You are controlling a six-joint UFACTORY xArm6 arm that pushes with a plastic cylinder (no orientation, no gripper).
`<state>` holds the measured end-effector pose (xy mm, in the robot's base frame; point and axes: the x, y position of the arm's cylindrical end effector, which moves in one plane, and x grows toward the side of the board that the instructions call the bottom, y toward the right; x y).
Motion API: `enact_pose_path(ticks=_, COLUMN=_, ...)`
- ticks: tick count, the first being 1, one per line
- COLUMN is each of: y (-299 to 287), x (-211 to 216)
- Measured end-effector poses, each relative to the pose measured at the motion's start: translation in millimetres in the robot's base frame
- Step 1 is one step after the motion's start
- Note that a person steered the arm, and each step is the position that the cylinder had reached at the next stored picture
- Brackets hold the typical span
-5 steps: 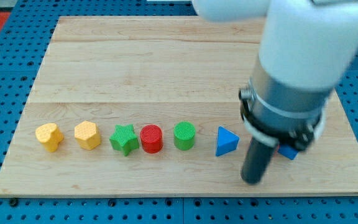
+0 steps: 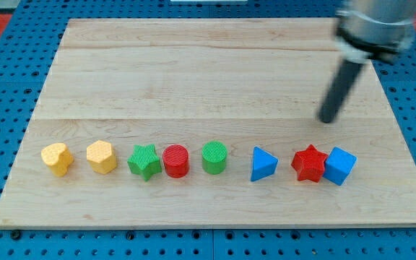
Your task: Slightly push the green circle downwards
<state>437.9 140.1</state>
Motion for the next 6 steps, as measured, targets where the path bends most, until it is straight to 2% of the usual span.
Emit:
enact_pose_path(ticks=1, y=-45, x=26)
enact_pose_path(ticks=2, y=-62, x=24)
enact_pose_path(ticks=4, y=-148, x=35)
enact_pose_path(ticks=6, y=-156, x=51)
